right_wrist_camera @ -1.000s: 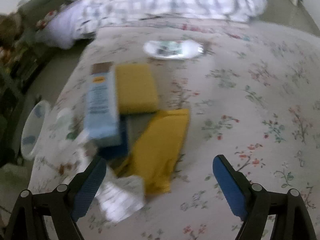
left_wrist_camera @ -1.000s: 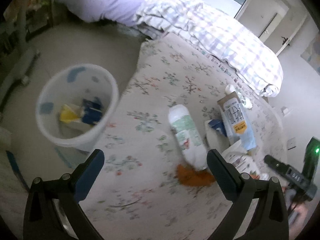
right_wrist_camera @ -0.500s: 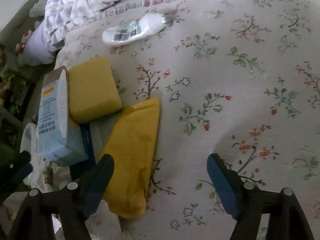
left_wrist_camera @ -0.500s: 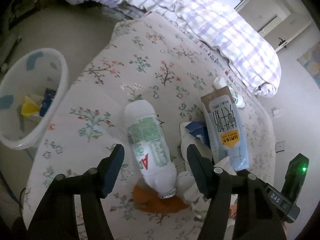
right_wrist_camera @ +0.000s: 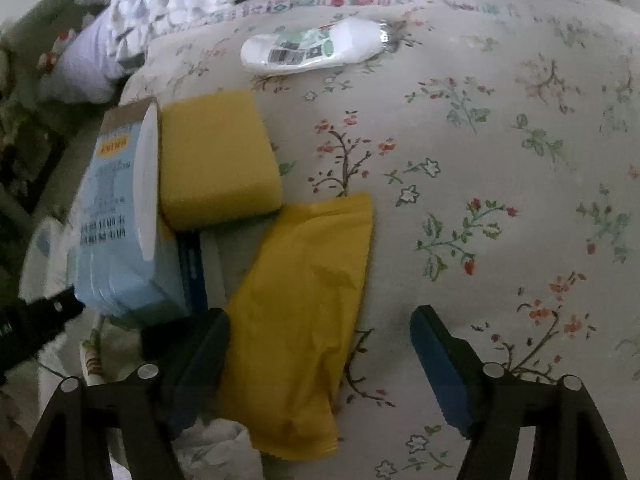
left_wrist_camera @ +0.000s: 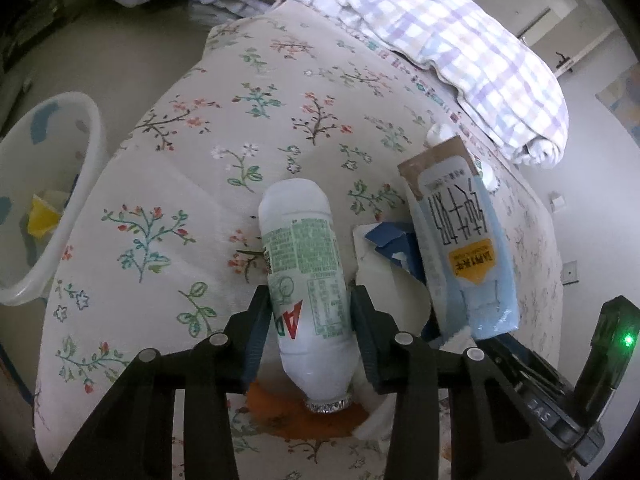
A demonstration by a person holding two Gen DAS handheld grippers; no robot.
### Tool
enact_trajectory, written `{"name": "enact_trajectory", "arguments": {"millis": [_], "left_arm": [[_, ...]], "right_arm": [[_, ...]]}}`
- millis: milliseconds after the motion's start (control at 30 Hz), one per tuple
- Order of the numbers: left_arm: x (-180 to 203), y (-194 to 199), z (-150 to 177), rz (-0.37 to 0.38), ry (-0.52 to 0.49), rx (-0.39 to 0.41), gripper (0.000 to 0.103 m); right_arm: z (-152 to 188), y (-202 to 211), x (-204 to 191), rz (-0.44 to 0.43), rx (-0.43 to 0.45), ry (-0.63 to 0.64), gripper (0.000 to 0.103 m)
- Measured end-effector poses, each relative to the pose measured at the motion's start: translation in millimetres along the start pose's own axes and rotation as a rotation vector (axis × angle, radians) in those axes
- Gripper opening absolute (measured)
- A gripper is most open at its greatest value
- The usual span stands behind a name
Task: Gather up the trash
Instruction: 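Grasp the white bottle with the left gripper while the right gripper grasps the yellow snack bag, then carry the bottle and yellow bag to the wastebasket and release both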
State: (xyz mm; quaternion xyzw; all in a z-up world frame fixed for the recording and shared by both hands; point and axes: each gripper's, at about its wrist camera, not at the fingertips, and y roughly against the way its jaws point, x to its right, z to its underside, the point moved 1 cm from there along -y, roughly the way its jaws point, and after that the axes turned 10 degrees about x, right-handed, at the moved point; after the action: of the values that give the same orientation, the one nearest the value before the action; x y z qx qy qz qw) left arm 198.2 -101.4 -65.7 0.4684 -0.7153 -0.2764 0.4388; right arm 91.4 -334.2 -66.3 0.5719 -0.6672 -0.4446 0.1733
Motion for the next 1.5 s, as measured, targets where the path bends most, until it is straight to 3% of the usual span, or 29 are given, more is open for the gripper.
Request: {"name": "enact_trajectory", "arguments": {"millis": [233, 433, 767, 1000, 1500], "left_arm": [[2, 7, -2, 0.019, -0.014, 0.019, 0.042], [4, 20, -2, 0.038, -0.029, 0.043, 0.041], [4, 52, -3, 0.080, -0.072, 0.107, 0.041], [-7, 71, -8, 0.095, -0.051, 0.143, 0.041], [-54, 106, -24, 0.072, 0.014, 0.222, 0.041]], "right_arm": [[1, 1, 5, 0.046, 0.000, 0.072, 0.026], [3, 7, 16, -0.007, -0.013, 0.014, 0.012], [-4, 34, 27, -0.030, 0.028, -0.033, 0.008], [-19, 59, 26, -0.056, 0.091, -0.052, 0.007], [-44, 96, -10, -0.168, 0.195, -0.017, 0.007]]}}
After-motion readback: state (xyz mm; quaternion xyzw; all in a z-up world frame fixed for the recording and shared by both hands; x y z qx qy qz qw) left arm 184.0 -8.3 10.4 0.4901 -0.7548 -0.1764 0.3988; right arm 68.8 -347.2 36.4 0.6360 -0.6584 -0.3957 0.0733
